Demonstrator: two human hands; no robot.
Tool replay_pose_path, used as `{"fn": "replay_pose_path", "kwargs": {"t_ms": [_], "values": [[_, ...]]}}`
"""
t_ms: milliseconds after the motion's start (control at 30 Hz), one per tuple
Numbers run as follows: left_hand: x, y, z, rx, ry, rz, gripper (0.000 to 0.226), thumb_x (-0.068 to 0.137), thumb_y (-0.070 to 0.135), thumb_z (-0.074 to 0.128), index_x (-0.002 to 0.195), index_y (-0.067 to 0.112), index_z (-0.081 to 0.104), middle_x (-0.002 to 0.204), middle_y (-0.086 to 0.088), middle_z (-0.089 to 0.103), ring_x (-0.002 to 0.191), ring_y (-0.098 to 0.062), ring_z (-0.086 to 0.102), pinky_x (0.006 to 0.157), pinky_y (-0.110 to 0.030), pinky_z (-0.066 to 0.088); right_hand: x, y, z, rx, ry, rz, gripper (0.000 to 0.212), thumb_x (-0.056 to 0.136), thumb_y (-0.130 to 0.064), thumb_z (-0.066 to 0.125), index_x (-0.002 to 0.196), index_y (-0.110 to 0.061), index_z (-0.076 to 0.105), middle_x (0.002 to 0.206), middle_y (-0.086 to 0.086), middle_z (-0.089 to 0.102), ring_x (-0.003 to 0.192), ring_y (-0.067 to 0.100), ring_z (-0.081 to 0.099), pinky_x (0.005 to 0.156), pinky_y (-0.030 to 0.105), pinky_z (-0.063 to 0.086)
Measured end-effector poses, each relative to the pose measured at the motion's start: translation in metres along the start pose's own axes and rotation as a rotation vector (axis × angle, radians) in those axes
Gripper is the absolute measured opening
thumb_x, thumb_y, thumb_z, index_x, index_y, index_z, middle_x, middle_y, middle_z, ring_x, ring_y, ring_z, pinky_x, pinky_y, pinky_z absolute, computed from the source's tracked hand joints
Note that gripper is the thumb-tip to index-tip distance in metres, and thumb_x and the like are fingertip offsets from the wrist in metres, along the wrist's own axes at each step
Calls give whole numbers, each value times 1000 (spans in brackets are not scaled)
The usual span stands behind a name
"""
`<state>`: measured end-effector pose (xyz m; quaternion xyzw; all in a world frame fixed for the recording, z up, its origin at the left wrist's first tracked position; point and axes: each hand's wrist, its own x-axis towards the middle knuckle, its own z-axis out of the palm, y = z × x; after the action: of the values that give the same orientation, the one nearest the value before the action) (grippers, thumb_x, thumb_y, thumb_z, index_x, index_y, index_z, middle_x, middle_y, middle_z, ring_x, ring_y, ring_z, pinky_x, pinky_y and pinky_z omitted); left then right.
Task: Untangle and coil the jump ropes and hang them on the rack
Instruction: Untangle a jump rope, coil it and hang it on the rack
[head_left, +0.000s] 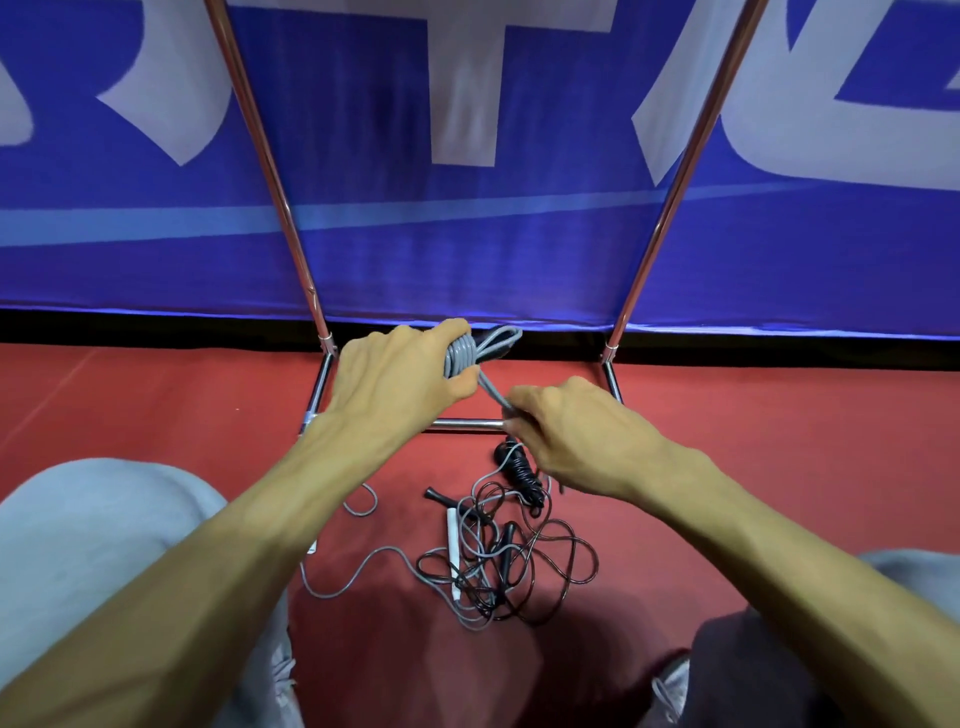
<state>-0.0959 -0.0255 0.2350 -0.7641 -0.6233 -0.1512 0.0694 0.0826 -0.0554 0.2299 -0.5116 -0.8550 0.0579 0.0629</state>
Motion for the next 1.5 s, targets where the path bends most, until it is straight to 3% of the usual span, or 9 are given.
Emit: {"fn": "replay_pose_path", "kwargs": {"t_ms": [167,367,733,933,1067,1133,1200,1333,1500], "values": [[2,-1,5,58,-103,134,47,89,56,53,132,39,45,109,-1,68,98,-33,64,66,-30,34,-3,6,-12,-97,286,-229,30,96,-33,38,84,-16,59,72,-2,41,55,30,49,44,34,36],[3,-4,0,-13,-191,172,46,88,62,53,129,42,46,113,-1,67,102,-31,63,72,-33,39,3,12,-24,-122,359,-334,33,91,-39,46,91,-18,71,74,-1,52,58,25,55,43,37,44],[-7,12,-9,-146,-230,185,55,69,83,52,112,51,63,61,5,49,76,-21,54,63,-30,36,6,22,-30,6,551,-215,18,77,-40,68,79,-24,76,72,-5,60,62,18,59,45,28,43],[-6,11,-15,-257,-198,224,34,75,73,55,103,54,64,54,1,50,61,-15,49,59,-30,33,12,35,-32,242,476,-48,23,77,-53,65,84,-34,76,74,-9,58,66,11,55,61,38,49],[-8,13,-26,-994,-454,220,21,77,49,74,93,36,75,65,-9,64,48,-20,58,48,-40,55,13,41,-38,651,234,-69,7,86,-23,68,85,-22,75,76,0,69,71,8,62,67,31,51],[-9,15,-32,-1203,-479,181,8,79,38,74,83,32,77,61,-18,61,40,-28,58,38,-30,49,13,40,-39,788,179,-89,18,89,-3,60,82,-17,70,73,3,68,69,8,61,63,24,50],[-7,14,-34,-1291,-420,98,11,76,39,70,80,30,76,58,-19,58,35,-26,55,36,-22,41,14,38,-37,860,147,-19,25,91,1,55,77,-16,66,66,6,65,59,12,58,56,23,48],[-2,4,-34,-1384,-311,-110,18,78,40,68,82,24,76,58,-21,59,33,-27,49,38,-24,40,14,36,-33,920,-4,75,26,97,-21,52,78,-7,62,65,6,61,54,13,54,56,19,44],[1,3,-30,-1426,-232,-268,22,88,35,64,72,23,73,57,-18,61,34,-26,51,39,-22,36,15,24,-22,1159,-96,23,22,101,-11,41,88,-2,56,64,8,55,49,14,47,52,22,41]]}}
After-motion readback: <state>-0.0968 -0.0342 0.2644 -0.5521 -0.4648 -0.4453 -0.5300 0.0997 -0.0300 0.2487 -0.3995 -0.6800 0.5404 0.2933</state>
